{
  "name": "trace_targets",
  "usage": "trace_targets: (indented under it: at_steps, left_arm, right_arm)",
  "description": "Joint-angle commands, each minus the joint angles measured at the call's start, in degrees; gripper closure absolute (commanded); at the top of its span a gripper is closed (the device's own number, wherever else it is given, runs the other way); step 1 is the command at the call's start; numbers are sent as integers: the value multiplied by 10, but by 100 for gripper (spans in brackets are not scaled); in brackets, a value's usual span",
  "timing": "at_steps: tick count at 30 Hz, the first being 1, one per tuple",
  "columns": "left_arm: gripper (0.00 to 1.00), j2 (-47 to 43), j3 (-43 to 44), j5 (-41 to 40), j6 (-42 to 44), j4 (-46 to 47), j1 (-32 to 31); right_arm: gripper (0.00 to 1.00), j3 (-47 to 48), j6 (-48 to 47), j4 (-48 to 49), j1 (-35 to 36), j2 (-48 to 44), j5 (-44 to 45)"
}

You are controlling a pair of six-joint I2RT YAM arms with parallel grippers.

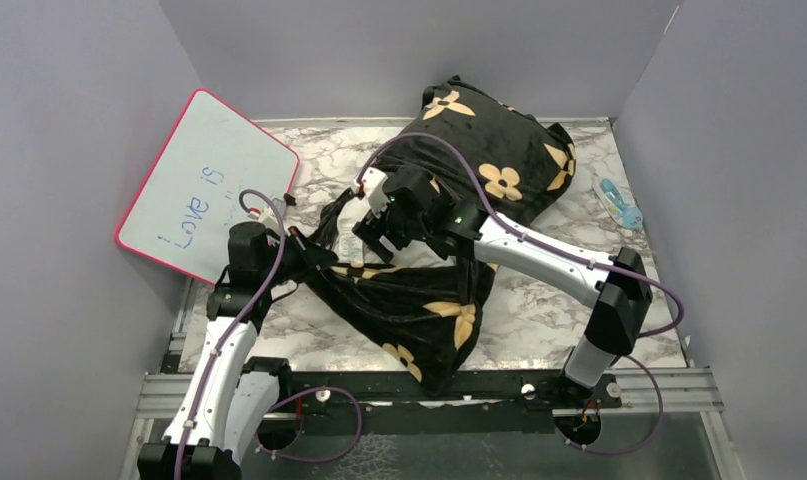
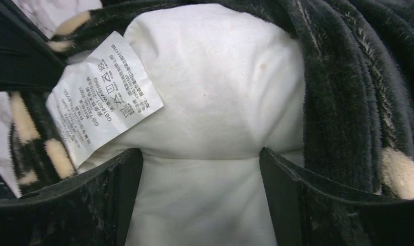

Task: Remove the pillowcase from the pillow
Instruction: Remove the pillow from the pillowcase.

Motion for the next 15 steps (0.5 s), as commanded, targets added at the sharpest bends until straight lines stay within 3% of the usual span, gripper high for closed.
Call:
trace_targets:
  at_steps: [1, 4, 5, 7, 9, 10, 11, 15]
  left_arm:
    - [100, -25, -20, 26, -21, -29, -1]
    - [100, -32, -19, 23, -25, -29, -2]
    - [100, -33, -19, 21, -27, -30, -1]
    - [100, -37, -17, 11, -31, -35, -1]
    - [100, -41, -14, -2, -34, -46, -1]
    - [100, -43, -12, -11, -34, -54, -1]
    - [100, -45, -10, -20, -33, -64, -1]
    - [100, -51, 0, -69, -27, -107, -1]
  right_arm:
    - [10, -45, -117, 31, -3, 27, 53]
    - [11, -62, -89, 32, -3, 69, 142]
    - [16, -67, -75, 40, -4, 84, 182]
    - [40, -79, -51, 61, -6, 90, 237]
    - [63, -67, -13, 61, -13, 79, 240]
    - [86, -60, 6, 61, -19, 68, 239]
    - [98, -54, 24, 64, -27, 55, 244]
    - [99, -29, 80, 63, -68, -2, 262]
